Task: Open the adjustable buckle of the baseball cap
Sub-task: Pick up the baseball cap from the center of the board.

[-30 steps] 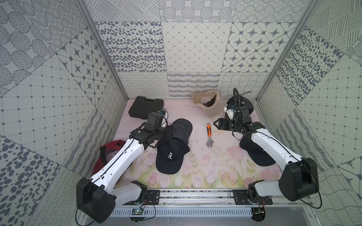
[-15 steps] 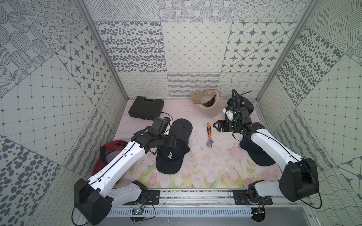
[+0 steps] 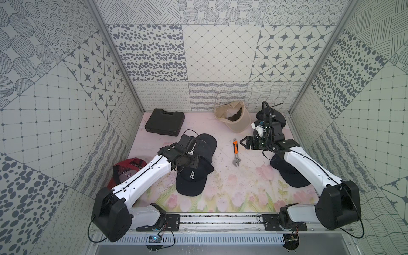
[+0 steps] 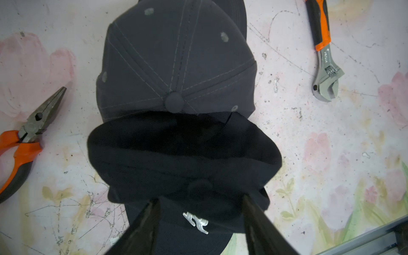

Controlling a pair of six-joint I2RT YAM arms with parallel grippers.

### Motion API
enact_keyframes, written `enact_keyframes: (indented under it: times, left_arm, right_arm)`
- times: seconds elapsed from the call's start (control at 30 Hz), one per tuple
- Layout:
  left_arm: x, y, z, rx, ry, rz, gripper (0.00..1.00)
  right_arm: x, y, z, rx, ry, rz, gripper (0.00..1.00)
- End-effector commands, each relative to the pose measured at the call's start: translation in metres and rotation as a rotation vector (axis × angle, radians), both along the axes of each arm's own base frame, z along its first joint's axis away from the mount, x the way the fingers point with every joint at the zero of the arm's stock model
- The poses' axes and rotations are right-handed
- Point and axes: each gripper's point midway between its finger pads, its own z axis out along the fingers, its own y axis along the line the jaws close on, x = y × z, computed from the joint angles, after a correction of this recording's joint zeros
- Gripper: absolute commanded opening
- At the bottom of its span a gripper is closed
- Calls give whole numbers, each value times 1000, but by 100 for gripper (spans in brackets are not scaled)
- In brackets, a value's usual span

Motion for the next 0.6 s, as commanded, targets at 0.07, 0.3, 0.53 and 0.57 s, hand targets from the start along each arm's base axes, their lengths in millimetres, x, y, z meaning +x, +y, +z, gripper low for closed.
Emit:
enact_keyframes:
  times: [0.07,0.3,0.53,0.57]
  left_arm:
    - [18,-2,-1,24,-51,19,30]
    - [19,0,0,31,-70,13,0]
    - [18,-1,9,17,-89,4,0]
    - [18,1,10,18,-86,18,0]
  right_arm:
    - [0,-1,13,21,-58,7,80]
    - [1,-3,14,37,-60,0,79]
    - [1,-4,13,60,-50,-1,78]
    - [2,-5,13,65,-52,-3,78]
